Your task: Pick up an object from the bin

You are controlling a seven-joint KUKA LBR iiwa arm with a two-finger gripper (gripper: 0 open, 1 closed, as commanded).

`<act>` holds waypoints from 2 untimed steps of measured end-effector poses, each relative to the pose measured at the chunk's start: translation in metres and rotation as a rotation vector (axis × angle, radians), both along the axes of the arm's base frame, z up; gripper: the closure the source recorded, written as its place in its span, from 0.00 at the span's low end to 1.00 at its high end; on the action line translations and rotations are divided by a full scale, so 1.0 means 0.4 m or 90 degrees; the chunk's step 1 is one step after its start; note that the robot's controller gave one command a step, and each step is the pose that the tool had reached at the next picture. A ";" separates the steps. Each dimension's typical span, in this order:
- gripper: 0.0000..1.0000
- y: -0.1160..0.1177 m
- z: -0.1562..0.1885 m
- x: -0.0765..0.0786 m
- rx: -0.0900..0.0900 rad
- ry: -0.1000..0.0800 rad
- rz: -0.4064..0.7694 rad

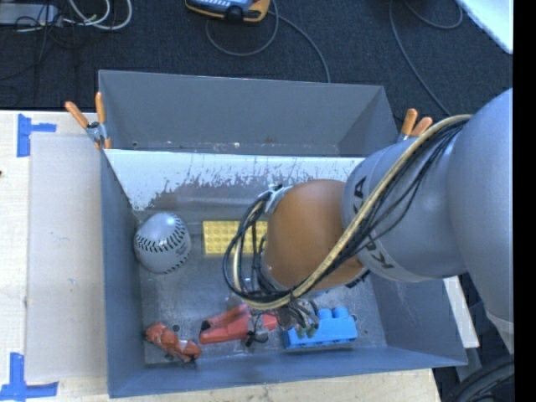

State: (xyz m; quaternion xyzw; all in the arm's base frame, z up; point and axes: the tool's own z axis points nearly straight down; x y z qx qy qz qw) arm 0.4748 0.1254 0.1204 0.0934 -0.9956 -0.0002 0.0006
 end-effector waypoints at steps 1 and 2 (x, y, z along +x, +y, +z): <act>1.00 0.001 0.023 0.003 0.001 -0.002 0.000; 1.00 0.001 0.035 0.002 0.000 -0.001 0.000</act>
Offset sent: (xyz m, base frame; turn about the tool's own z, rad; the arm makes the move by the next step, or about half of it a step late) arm 0.0001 -0.0001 0.0236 0.0000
